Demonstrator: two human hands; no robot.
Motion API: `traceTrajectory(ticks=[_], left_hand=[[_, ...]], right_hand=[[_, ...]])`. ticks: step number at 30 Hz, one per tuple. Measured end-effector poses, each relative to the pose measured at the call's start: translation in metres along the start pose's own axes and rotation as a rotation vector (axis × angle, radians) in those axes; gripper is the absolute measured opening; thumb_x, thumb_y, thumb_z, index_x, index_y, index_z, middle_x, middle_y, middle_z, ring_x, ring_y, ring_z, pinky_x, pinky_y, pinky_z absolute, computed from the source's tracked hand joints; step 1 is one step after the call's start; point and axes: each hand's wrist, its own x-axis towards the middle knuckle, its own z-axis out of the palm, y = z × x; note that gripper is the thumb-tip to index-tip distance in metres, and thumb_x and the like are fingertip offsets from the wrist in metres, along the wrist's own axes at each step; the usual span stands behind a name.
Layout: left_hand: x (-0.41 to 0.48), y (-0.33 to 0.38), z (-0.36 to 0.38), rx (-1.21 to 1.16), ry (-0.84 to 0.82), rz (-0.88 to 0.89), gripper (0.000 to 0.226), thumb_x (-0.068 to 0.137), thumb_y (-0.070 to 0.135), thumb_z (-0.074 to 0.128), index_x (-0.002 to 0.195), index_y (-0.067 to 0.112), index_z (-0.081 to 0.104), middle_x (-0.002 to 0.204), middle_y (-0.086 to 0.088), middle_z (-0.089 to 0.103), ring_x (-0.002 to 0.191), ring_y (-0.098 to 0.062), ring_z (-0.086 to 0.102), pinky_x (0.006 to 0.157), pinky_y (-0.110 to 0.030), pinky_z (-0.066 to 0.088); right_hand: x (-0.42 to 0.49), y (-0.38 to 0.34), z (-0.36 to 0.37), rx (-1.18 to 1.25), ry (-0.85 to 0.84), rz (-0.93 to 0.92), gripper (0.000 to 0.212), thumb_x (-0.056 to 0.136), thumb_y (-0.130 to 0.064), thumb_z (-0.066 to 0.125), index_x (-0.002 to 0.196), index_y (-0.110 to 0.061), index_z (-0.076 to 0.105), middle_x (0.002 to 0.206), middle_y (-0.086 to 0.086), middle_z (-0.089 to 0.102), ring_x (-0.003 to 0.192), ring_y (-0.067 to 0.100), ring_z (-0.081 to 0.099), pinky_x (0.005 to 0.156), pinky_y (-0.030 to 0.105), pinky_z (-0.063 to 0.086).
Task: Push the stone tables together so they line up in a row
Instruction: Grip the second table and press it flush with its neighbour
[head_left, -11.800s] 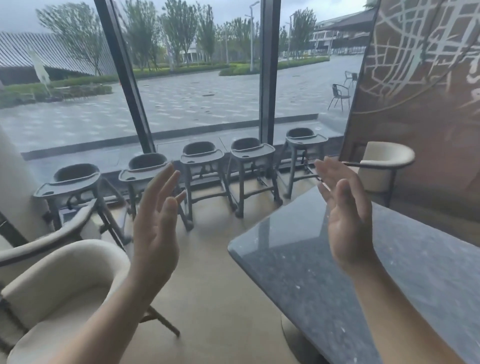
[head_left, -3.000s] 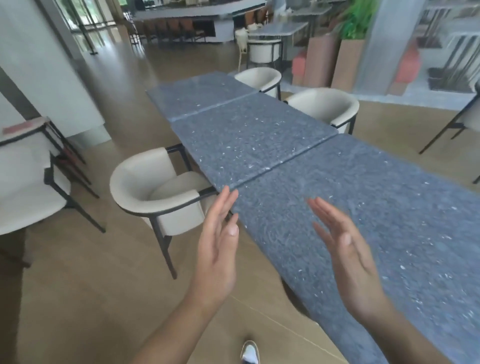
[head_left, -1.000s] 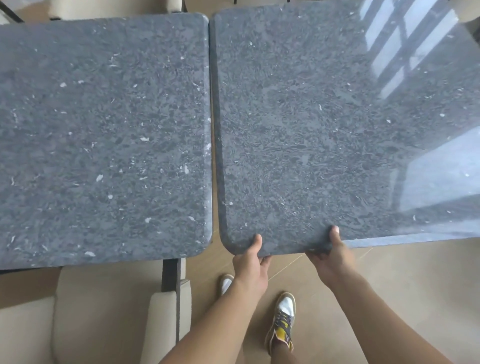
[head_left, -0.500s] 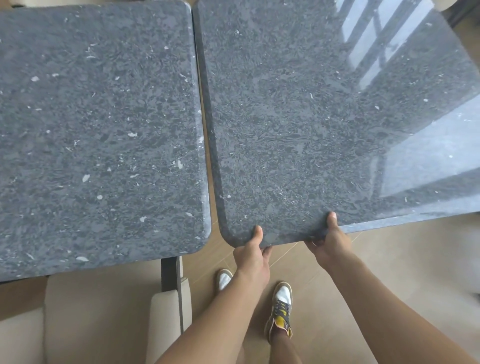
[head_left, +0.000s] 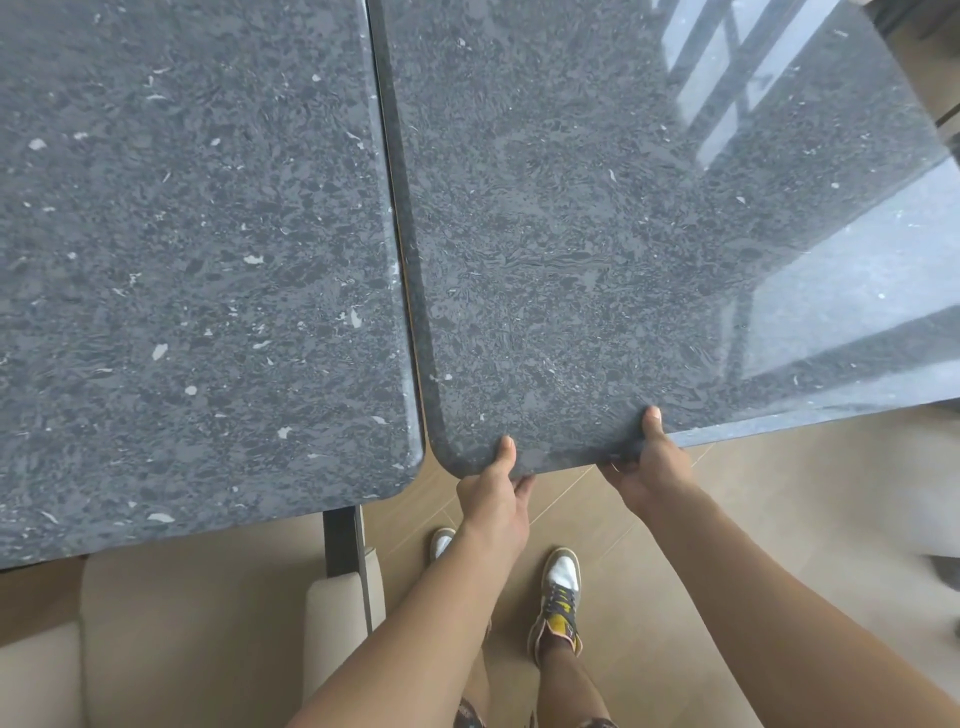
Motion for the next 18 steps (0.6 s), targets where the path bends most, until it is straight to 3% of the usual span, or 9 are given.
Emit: traceTrajectory(ticks=[4,10,15,18], left_hand=[[0.000,0.005,-0.003,0.012,0.002,-0.007,0.045,0.092,0.010,0.071,0.132,0.001,0.051,0.136,-0.019,0.062,0.127,-0.034,0.061,0.107,-0.049,0.050],[-0.002,0.005,-0.004,0.009,-0.008,-0.011,0.045,0.092,0.011,0.071,0.132,0.002,0.052,0.135,-0.018,0.063,0.127,-0.032,0.061,0.108,-0.048,0.050],[-0.001,0.005,-0.004,0.022,-0.004,-0.006,0.040,0.093,0.012,0.071,0.128,0.005,0.054,0.133,-0.017,0.065,0.125,-0.032,0.063,0.108,-0.048,0.050],[-0.003,0.006,-0.004,0.048,-0.001,-0.005,0.038,0.093,0.014,0.071,0.127,0.007,0.056,0.131,-0.014,0.067,0.123,-0.030,0.065,0.107,-0.046,0.051]], right_hand=[[-0.004,0.003,0.004,0.002,-0.003,-0.007,0.056,0.104,-0.043,0.067,0.147,-0.012,0.050,0.143,0.013,0.065,0.102,0.028,0.070,0.084,0.050,0.058],[-0.005,0.002,0.003,0.004,-0.012,-0.011,0.057,0.105,-0.041,0.065,0.148,-0.009,0.048,0.146,0.015,0.064,0.123,0.038,0.068,0.095,0.055,0.058],[-0.008,0.000,0.000,-0.048,-0.042,0.006,0.056,0.108,-0.040,0.061,0.149,-0.005,0.046,0.144,0.018,0.062,0.121,0.041,0.069,0.088,0.054,0.060],[-0.011,-0.005,-0.008,-0.181,-0.086,0.023,0.047,0.110,-0.041,0.057,0.141,-0.007,0.048,0.130,0.019,0.067,0.104,0.040,0.073,0.070,0.048,0.063]])
